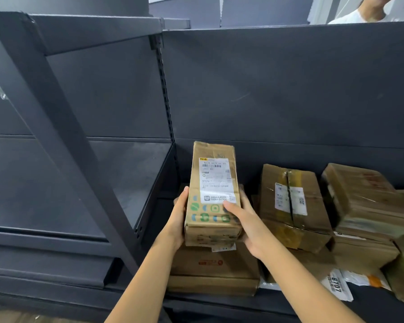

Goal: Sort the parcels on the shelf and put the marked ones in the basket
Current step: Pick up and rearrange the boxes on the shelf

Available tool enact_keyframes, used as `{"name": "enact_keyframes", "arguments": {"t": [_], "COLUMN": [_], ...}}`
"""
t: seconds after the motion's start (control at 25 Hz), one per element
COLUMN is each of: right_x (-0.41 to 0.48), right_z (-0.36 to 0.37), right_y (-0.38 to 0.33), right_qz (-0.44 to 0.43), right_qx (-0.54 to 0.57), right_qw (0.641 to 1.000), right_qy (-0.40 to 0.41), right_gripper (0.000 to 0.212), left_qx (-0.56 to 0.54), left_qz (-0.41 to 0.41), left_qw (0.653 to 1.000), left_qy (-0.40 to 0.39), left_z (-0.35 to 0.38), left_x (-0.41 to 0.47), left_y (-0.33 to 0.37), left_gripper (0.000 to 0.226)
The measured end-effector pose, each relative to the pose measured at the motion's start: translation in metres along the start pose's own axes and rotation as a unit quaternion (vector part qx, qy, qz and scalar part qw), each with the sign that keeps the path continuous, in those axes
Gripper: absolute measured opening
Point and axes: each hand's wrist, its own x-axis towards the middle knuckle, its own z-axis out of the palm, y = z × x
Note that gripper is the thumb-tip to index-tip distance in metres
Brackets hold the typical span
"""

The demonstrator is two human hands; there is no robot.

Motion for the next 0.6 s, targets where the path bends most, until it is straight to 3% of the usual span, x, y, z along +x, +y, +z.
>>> {"name": "enact_keyframes", "arguments": {"t": [0.12,0.28,0.48,0.6], "right_x": [0.016,0.032,0.054,0.069], "right_z": [0.011,0.026,0.043,0.051], "right_y": [0.017,0.040,0.039,0.034], "right_qz": [0.048,0.090,0.077,0.067], "right_qx": [-0.015,-0.100,-0.093,-0.122], "right_qw": [0.998,0.991,0.992,0.990], "right_qy": [0.023,0.001,-0.028,-0.011], "right_gripper": [0.061,0.078,0.081,0.079], "left_qx": [0.105,0.216,0.350,0.417], "left_qz": [-0.038,-0.083,0.036,0.046], "left_qw": [0.993,0.950,0.893,0.853], "left_qy": [0.038,0.208,0.281,0.309], "left_z": [-0.014,-0.026,-0.020,-0.021], "left_x": [-0.004,0.003,0.016,0.029], "left_y": [0.007,0.000,0.012,0.020], "left_gripper": [0.053,0.045,0.038,0.036]}}
